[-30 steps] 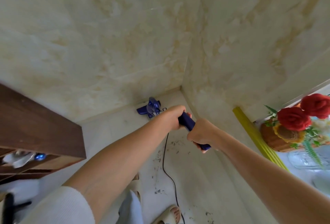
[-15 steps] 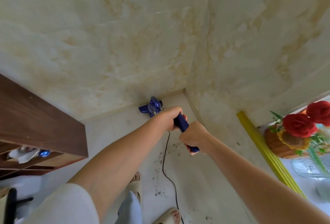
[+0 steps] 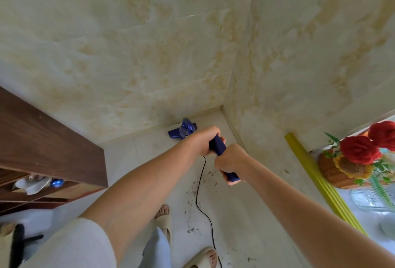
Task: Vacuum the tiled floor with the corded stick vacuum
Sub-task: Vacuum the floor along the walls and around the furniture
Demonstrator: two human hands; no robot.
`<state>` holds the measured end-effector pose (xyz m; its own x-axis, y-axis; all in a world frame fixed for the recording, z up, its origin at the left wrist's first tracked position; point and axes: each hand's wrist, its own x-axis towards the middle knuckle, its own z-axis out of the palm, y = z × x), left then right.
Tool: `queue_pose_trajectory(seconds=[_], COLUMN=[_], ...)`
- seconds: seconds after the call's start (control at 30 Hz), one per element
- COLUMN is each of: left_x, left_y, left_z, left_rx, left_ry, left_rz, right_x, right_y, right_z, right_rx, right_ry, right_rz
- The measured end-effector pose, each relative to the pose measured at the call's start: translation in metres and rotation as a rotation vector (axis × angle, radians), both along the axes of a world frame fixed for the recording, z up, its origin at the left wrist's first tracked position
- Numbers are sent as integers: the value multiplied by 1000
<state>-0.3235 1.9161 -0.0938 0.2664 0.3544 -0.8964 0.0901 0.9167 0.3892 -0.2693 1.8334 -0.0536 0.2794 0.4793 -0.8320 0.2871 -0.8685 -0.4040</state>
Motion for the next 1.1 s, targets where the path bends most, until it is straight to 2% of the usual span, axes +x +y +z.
queue_pose_trajectory(seconds=[0.2,0.37,0.47,0.77,0.93,1.1], left_x=[-7,-6,-4,12,33,32], left_y=[11,6,-8,-17,-8,9], left_z=[-11,-10,-11,3,3,1], left_rx=[-23,-41,-29,105,85,97], left_ry=[29,-39,-23,112,31,34], left_rz=[-50,-43,-31,-228,-256,-229], right_x=[-8,-1,-2,7,24,22], right_y=[10,1,-12,-22,-18,4], right_z=[-15,-16,-14,13,12,3], right_rx=[14,5,-3,45,81,91], right_ry=[-3,30,-24,-139,-204,-216], right_rz=[33,42,81,73,25,46])
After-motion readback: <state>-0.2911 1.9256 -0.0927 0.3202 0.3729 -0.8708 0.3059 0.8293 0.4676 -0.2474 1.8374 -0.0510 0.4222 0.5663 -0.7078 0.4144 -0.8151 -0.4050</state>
